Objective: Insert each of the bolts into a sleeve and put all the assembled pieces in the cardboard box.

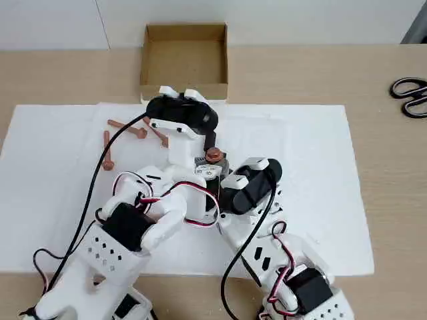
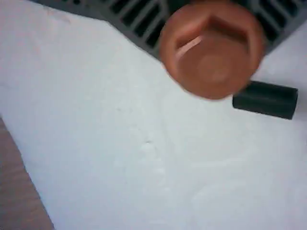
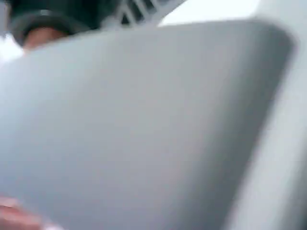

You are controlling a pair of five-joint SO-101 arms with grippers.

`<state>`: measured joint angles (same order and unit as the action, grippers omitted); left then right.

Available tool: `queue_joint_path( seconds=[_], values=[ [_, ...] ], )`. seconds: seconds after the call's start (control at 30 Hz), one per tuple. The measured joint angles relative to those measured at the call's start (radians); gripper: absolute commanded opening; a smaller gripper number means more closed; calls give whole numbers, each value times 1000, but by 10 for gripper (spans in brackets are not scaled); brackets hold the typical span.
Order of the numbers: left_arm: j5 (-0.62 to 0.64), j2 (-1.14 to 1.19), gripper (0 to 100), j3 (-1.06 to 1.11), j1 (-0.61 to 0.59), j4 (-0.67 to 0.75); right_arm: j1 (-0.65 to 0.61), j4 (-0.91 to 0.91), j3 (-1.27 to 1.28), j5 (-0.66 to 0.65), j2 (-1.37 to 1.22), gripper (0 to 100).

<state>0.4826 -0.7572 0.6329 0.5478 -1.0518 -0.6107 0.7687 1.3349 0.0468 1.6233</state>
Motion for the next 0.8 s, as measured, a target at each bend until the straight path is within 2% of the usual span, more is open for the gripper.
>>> queue_joint_path(
  seconds=[0.13, 0.3, 0.43, 0.8],
  values=[
    [0, 0, 5, 0, 17, 0, 0, 0, 0, 0, 0, 4],
    [-100, 2, 5, 25, 41, -5, 2, 0, -2, 0, 2, 4],
    [-124, 2, 5, 46, 41, -2, 2, -2, 0, 0, 0, 4],
    [-49, 0, 5, 48, 41, -2, 2, -2, 0, 0, 0, 4]
  ],
)
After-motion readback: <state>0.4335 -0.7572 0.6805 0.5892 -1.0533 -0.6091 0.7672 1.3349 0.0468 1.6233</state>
